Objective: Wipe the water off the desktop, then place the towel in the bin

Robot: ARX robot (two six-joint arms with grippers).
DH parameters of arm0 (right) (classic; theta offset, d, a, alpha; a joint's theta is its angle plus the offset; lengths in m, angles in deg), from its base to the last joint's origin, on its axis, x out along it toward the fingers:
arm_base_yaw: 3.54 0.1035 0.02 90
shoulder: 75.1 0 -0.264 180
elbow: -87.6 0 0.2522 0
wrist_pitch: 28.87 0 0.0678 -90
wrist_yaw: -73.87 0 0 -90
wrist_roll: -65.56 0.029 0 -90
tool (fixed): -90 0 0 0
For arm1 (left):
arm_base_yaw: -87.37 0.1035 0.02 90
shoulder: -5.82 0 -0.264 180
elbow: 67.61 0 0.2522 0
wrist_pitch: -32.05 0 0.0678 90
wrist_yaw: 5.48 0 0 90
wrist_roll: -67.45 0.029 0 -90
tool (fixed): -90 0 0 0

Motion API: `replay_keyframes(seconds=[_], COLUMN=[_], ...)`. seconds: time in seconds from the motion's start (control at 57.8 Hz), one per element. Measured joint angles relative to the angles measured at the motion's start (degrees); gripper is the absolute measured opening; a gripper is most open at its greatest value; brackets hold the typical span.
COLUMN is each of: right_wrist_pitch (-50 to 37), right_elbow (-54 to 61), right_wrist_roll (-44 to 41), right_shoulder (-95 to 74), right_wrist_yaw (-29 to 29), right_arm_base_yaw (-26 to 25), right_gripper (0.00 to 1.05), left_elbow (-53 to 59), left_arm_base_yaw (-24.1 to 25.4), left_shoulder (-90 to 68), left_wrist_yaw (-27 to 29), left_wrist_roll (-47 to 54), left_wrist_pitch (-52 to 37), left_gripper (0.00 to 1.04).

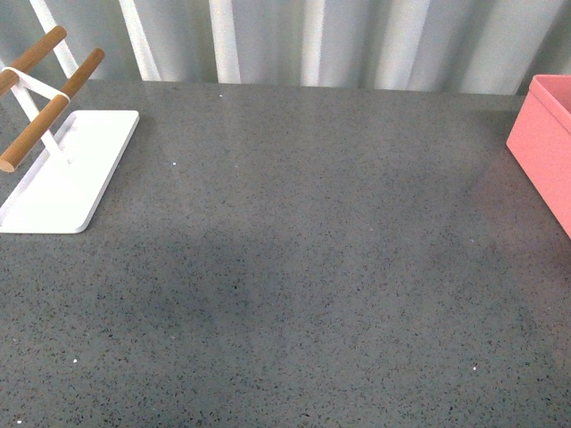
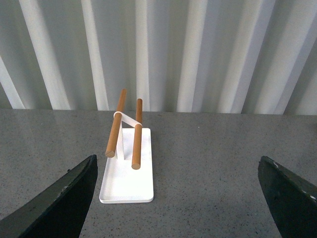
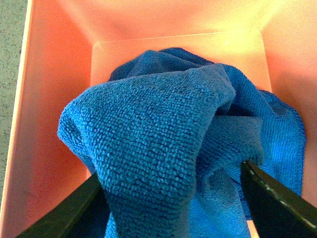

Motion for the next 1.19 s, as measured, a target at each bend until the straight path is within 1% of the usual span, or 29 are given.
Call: replay_keyframes(seconds=[0.052,0.069,0.104,0.138,0.225,0.363,1.194], right_wrist_pitch=[0.07,0.15,0.28,0.35,0.63,1.05,0.96], right_elbow=[0.09,0.15,0.2,0.22,0.24,0.24,0.83], right_wrist_roll=[0.42,0.68,1.11,1.6,2.16,3.02,3.26], right_shoulder=[0.35,0.66,1.16,1.55,2.6,4.79,5.7], right_wrist_yaw=[-0.04,-0.22,-0.61,-0.96,-1.7,-1.97,-2.03], right_arm_base_yaw=[-0.04,-0.11,-0.15,-0.15,-0.17,-0.15,0.09], right_gripper=[0.84,0.89,0.96,1.0,0.97,0.98,0.98], left_elbow=[0.0,0.0,0.0,0.0,0.0,0.0,0.0], left_arm_base_yaw=[0.0,0.0,0.0,0.0,0.0,0.0,0.0], left_shoulder=[0.0,-0.02,0.0,0.0,-0.02,-0.02,0.0], left_wrist_yaw=[0.0,0.0,0.02,0.0,0.0,0.0,0.0], left_wrist_roll=[0.02,0.02,0.0,0.0,0.0,0.02,0.0], left_wrist_pitch=[0.0,0.0,0.0,0.0,0.0,0.0,0.0], left_gripper=[0.98,0.98,0.98,0.98,0.98,0.98,0.98])
